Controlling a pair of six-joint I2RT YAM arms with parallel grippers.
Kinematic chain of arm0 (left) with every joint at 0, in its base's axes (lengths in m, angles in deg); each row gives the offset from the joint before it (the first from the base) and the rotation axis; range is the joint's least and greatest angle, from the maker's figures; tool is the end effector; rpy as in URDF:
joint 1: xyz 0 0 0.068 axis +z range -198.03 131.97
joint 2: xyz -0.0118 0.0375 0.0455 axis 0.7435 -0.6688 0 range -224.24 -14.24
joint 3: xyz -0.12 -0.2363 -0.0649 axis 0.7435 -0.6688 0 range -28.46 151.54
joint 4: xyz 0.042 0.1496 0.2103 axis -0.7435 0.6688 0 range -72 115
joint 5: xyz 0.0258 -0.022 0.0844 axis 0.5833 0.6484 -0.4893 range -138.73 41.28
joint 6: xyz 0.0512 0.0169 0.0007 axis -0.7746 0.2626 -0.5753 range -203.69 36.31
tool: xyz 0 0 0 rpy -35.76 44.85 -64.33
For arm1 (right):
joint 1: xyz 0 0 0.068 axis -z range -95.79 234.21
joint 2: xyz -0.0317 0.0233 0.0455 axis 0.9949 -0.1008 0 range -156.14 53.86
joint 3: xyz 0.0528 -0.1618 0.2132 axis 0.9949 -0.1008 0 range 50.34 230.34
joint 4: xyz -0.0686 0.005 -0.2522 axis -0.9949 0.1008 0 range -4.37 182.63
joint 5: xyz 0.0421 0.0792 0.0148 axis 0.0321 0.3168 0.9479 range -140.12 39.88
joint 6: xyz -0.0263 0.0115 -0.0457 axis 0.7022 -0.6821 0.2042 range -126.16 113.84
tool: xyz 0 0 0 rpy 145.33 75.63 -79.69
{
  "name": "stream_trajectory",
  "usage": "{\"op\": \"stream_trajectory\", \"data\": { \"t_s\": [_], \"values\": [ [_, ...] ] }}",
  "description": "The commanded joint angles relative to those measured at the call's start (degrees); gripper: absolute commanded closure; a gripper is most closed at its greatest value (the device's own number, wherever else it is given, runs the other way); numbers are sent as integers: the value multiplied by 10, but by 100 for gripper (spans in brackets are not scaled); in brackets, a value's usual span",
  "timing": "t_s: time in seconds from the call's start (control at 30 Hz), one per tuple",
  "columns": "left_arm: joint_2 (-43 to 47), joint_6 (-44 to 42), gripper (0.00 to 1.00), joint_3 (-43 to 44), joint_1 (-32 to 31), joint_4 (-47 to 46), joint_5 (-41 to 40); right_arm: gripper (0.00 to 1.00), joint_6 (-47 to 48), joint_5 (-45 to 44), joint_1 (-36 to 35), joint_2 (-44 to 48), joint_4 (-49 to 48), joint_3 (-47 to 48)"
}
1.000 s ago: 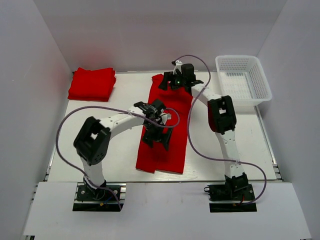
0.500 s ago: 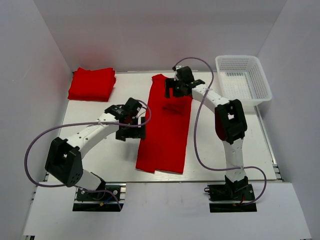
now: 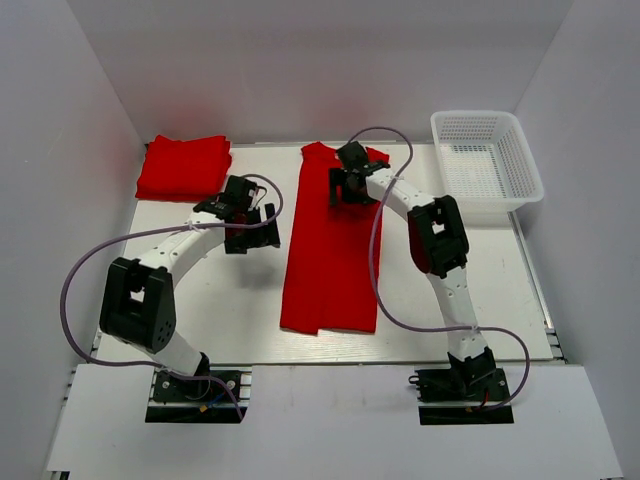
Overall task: Fold and stack the t-shirts
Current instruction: Rotate the tshirt 90 degrees
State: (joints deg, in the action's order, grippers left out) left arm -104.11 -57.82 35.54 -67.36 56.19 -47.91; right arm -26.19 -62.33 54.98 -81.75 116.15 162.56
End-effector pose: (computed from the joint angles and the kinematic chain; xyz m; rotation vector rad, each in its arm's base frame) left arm 0.2962 -0.1045 0.2261 -0.1506 2.7132 -0.2584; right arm 0.4587 0.2479 0.1680 -0.1131 2.4811 0.0958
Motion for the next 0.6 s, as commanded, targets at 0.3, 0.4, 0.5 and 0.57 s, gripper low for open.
{"op": "stream_trajectory", "data": {
  "t_s": [0.3, 0.4, 0.5, 0.57],
  "values": [
    [0, -54, 0, 35, 24, -92, 128, 10, 212, 54, 59, -42, -39, 85],
    [-8, -67, 0, 35, 11, -97, 123, 10, 204, 104, 60, 23, -51, 64],
    [-15, -78, 0, 30, 6, -97, 135, 10, 185, 114, 58, 93, -57, 30],
    [-10, -78, 0, 12, -1, -97, 135, 10, 171, 116, 54, 157, -60, -29]
  ]
}}
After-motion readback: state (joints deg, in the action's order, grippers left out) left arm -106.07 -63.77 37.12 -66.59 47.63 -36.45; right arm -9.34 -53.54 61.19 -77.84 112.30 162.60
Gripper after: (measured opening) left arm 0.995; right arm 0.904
